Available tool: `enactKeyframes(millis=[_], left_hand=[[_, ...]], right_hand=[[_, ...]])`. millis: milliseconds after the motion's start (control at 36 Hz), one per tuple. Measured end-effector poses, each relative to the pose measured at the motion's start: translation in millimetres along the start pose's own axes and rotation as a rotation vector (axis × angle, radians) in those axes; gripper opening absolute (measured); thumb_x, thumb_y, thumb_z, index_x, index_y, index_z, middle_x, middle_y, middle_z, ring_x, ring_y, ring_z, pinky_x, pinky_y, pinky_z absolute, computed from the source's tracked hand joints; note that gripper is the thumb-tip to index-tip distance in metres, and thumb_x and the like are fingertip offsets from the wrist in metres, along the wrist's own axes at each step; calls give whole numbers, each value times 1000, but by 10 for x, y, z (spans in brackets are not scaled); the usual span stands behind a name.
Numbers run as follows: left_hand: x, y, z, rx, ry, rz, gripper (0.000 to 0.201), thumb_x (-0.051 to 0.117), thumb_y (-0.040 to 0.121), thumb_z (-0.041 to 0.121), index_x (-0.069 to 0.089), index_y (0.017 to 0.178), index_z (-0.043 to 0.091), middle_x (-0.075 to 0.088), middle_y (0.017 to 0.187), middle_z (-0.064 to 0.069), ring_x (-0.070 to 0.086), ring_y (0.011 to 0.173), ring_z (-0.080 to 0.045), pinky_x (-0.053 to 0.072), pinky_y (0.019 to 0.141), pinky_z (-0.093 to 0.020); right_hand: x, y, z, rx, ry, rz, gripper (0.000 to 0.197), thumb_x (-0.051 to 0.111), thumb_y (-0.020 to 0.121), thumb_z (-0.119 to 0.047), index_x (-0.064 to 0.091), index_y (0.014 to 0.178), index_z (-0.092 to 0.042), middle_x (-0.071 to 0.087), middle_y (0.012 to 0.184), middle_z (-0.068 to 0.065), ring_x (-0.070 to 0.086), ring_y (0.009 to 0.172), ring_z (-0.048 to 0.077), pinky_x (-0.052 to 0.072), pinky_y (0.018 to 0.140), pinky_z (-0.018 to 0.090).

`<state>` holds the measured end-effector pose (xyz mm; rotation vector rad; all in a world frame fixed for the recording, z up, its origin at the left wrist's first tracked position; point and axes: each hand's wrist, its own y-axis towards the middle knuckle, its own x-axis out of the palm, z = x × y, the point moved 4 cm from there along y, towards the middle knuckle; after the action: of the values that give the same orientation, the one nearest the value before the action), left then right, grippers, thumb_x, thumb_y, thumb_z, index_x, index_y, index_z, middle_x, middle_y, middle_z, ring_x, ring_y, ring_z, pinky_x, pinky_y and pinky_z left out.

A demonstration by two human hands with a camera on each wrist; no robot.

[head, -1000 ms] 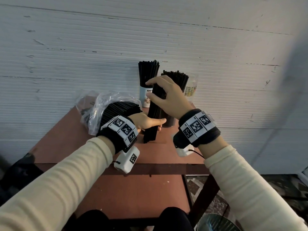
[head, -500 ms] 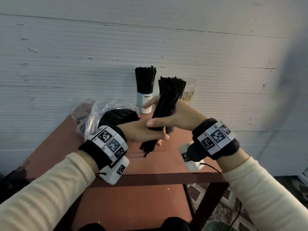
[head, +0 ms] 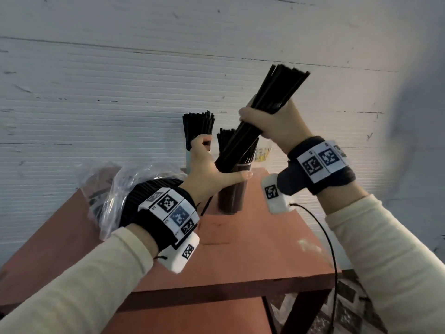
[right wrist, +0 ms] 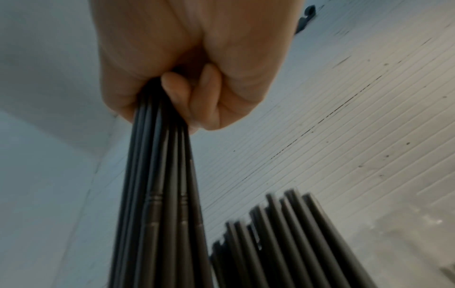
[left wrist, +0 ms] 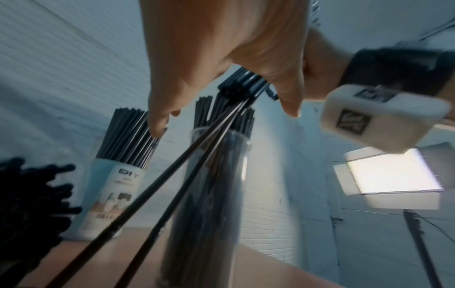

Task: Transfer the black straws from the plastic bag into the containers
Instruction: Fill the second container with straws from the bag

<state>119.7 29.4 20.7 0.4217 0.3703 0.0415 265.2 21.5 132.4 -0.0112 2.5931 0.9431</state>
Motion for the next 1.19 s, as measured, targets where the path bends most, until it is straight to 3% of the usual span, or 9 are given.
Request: enactKeyframes(millis=[111,194,278,361,556,722,805,944,1194], left_hand=[[104,192,-103,-134,-100,-206,132,89,66,26,-12,150,25,14,156,-11,17,146,-20,21,115,-34],[149,323,-164,-145,-95,-291,135,88,69,22,-20,151,26,26,155,-5,29,133,-7,23,109,-29],[192,409,-159,-131,-102,-313,133,86,71,17,-18,152,23,44,128,17,43,112,3,30,100,-21],[214,445,-147,-67,-75,-280,112,82,77,13,0,152,18,40,103,30,45,91,14,36,78,3],[328,579,-391,-33,-21,-275,72,85,73,30,48,134,18,64,117,9,58,101,7,47,87,-14],[319,629,-430,17,28,-256,48,82,77,22,56,116,15,63,100,16,56,80,22,40,64,3],[320,613,-442,39,71,-232,59,83,76,28,51,125,20,60,104,16,50,85,21,38,64,3],[323,621,-511,-6,102,-224,84,82,68,51,43,138,24,62,121,11,57,107,-6,37,75,-11],[301,610,-471,-9,100,-224,106,79,52,70,39,138,23,60,120,8,56,108,-10,41,88,-26]], right_hand=[[-145,189,1,75,23,58,17,68,74,-20,60,78,-6,53,72,12,48,58,17,34,46,22],[-170,249,12,109,40,71,21,67,70,-23,60,84,-7,52,76,14,47,66,22,33,53,29],[-153,271,42,122,44,62,22,67,70,-23,60,87,-10,52,78,15,48,70,24,34,60,36],[-135,288,78,139,42,65,27,68,68,-27,61,87,-10,52,78,14,48,70,24,34,61,37],[-193,345,160,168,81,94,33,68,64,-30,61,89,-9,52,78,15,47,69,25,32,55,34],[-336,354,253,158,142,116,10,66,81,-10,63,79,-1,62,75,11,48,63,23,29,47,25],[-340,338,288,156,172,106,11,65,82,-9,62,74,-3,61,75,14,46,54,17,27,42,23],[-296,299,291,167,222,105,12,67,80,-11,60,75,-3,57,79,19,43,53,17,27,41,23],[-488,170,219,116,271,191,14,65,79,-11,60,74,1,55,70,13,40,49,14,24,42,24]])
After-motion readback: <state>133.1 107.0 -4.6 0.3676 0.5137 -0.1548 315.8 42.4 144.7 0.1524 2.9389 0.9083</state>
